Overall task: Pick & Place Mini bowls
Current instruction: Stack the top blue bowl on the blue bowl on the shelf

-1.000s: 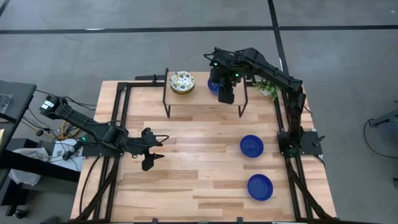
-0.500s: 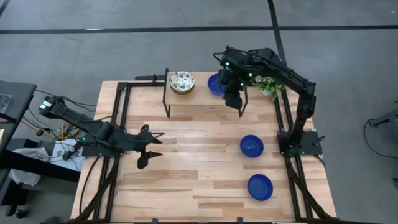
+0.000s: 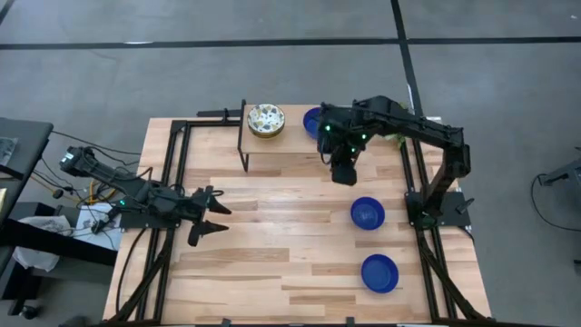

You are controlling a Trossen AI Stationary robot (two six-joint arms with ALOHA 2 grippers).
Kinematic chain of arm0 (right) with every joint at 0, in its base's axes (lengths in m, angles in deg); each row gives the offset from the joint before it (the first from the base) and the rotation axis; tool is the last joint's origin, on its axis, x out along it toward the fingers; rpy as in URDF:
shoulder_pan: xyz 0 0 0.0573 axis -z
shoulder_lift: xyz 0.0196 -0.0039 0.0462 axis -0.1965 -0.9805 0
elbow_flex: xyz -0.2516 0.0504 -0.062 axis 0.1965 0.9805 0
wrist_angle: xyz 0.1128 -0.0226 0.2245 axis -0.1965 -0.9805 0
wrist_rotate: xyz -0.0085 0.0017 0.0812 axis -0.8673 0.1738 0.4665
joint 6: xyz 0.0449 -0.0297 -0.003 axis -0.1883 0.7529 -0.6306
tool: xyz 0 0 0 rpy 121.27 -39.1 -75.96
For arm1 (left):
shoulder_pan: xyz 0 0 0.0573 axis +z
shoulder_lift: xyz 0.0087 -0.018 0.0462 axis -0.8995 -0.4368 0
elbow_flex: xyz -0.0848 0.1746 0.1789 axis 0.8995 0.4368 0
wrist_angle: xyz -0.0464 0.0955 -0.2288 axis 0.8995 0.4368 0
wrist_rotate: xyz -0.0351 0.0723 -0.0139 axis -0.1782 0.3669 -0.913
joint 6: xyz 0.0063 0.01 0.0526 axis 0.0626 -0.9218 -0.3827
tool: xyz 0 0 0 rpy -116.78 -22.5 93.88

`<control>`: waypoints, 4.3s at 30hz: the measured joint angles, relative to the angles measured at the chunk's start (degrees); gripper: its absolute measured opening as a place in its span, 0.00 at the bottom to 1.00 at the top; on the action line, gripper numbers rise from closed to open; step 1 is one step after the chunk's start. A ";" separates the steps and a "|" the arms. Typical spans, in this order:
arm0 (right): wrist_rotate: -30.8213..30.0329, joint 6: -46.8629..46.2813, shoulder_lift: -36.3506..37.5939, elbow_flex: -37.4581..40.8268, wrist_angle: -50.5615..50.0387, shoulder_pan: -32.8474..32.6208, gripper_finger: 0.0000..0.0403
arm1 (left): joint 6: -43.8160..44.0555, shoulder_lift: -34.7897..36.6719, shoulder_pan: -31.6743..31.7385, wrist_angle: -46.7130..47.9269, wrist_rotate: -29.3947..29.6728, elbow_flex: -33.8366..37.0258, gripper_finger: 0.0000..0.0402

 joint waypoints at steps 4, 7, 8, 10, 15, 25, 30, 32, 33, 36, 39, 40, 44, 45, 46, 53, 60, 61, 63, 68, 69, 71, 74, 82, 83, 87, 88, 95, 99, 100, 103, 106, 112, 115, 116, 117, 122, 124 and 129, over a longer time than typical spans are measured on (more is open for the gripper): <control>-1.61 -3.58 2.43 5.66 3.52 -2.59 0.33 | 0.26 -0.54 0.04 -2.82 -0.01 2.64 0.63; -3.76 -6.61 4.54 10.08 5.65 -4.70 0.33 | 0.10 -0.56 0.80 -7.09 -0.29 4.36 0.63; -4.32 -7.76 5.28 11.50 6.62 -5.46 0.33 | -0.18 -0.54 1.29 -8.52 -0.54 4.83 0.63; -4.67 -10.02 6.82 14.34 7.79 -7.02 0.33 | -0.29 -0.54 2.57 -10.34 -2.08 5.74 0.63; -6.03 -16.75 10.98 21.07 11.65 -11.79 0.33 | -0.06 -0.52 7.10 -10.62 -8.19 7.08 0.63; -5.99 -26.18 12.95 30.99 12.62 -21.54 0.33 | -1.65 -0.54 18.71 -10.87 -15.27 7.10 0.63; -5.88 -26.23 10.30 35.06 14.17 -24.88 0.34 | -1.46 -0.55 21.18 -10.90 -17.00 7.10 0.63; -5.76 -26.25 9.03 36.67 14.03 -25.88 0.34 | -1.35 -0.56 21.19 -10.92 -17.16 7.10 0.63; -5.72 -26.23 8.26 37.64 14.02 -26.37 0.34 | -1.34 -0.56 21.08 -10.94 -17.16 7.10 0.63; -5.66 -26.23 7.06 41.04 14.25 -27.12 0.34 | -1.33 -0.56 20.80 -11.09 -17.18 7.10 0.63; -5.64 -26.25 7.23 44.99 15.23 -27.25 0.34 | -1.31 -0.56 20.44 -11.14 -17.22 7.10 0.63; -5.64 -26.36 7.68 46.40 16.19 -27.25 0.34 | -1.13 -0.58 20.44 -11.14 -17.31 7.10 0.63; -5.64 -28.88 10.63 50.97 20.70 -26.61 0.33 | -0.85 -0.58 20.43 -11.14 -17.40 7.10 0.63; -5.66 -29.72 11.30 52.05 21.41 -26.46 0.33 | -0.85 -0.58 20.43 -11.14 -17.40 7.10 0.63; -5.66 -30.62 12.21 53.24 22.44 -26.25 0.33 | -0.85 -0.58 20.45 -11.12 -17.40 7.10 0.63; -5.59 -35.76 16.17 59.83 27.85 -27.45 0.33 | -0.85 -0.58 20.45 -10.87 -17.40 7.10 0.63; -5.56 -38.91 16.65 63.16 32.04 -30.13 0.33 | -0.86 -0.58 20.44 -10.85 -17.40 7.08 0.63; -5.53 -39.36 16.65 63.37 32.12 -30.49 0.33 | -0.86 -0.58 20.43 -10.85 -17.40 7.08 0.63; -5.80 -39.71 16.65 63.39 32.47 -31.04 0.33 | -0.87 -0.58 20.43 -10.85 -17.40 7.08 0.63; -7.41 -39.74 16.65 63.39 32.81 -31.21 0.33 | -0.87 -0.58 20.43 -10.85 -17.40 7.08 0.63; -7.41 -39.76 16.65 63.39 33.32 -31.19 0.33 | -0.87 -0.58 20.43 -10.85 -17.40 7.08 0.63; -7.45 -39.73 16.65 63.39 34.19 -31.21 0.32 | -0.87 -0.58 20.43 -10.85 -17.39 7.08 0.63; -7.83 -39.41 16.32 63.39 34.54 -31.21 0.31 | -0.87 -0.58 20.44 -10.85 -17.39 7.08 0.63; -8.85 -38.34 12.08 63.37 35.74 -30.90 0.30 | -0.88 -0.84 20.43 -10.85 -17.38 7.05 0.63; -8.97 -38.32 11.60 63.38 35.74 -30.75 0.30 | -0.87 -0.90 20.45 -10.83 -17.38 7.05 0.63; -9.13 -38.21 9.85 63.39 35.83 -30.39 0.30 | -0.87 -1.77 20.45 -10.79 -17.57 7.01 0.63; -9.11 -38.20 9.46 63.38 35.88 -30.22 0.29 | -0.87 -2.18 20.45 -10.86 -17.61 7.01 0.63; -8.66 -38.21 9.31 63.39 36.73 -30.07 0.19 | -0.49 -2.68 20.48 -10.86 -18.64 7.01 0.63; -8.30 -38.55 9.35 63.38 36.48 -30.07 0.10 | -0.04 -2.68 20.48 -10.87 -18.64 7.01 0.63; -8.21 -38.86 9.35 63.38 36.49 -30.07 0.07 | -0.04 -2.68 20.48 -10.87 -18.64 7.01 0.63; -8.67 -39.70 9.38 63.37 36.22 -30.00 0.02 | -0.04 -2.68 20.48 -10.87 -18.64 7.01 0.63; -8.68 -40.63 9.38 63.35 35.28 -30.00 0.02 | -0.04 -2.68 20.50 -10.87 -18.64 7.01 0.63; -8.19 -40.48 9.36 60.33 31.46 -29.98 0.00 | -0.02 -2.68 20.48 -10.87 -18.64 7.01 0.63; -7.98 -37.66 9.36 55.65 28.53 -30.00 0.00 | -0.02 -2.68 20.48 -10.90 -18.64 7.01 0.63; -7.98 -36.32 9.38 53.73 27.33 -30.00 0.00 | -0.02 -2.68 20.48 -10.90 -18.64 7.01 0.63; -8.00 -35.03 9.38 51.69 26.28 -30.00 0.00 | -0.02 -2.68 20.48 -10.92 -18.63 7.01 0.63; -8.71 -26.67 9.42 39.89 18.99 -29.91 0.00 | -0.02 -2.68 20.48 -10.94 -18.62 7.03 0.63; -8.74 -21.96 9.42 35.19 16.38 -29.71 0.00 | -0.02 -2.68 20.48 -10.92 -18.62 7.05 0.63; -12.05 -8.94 9.44 24.04 10.99 -28.85 0.00 | -0.02 -2.68 20.48 -10.92 -18.62 7.05 0.63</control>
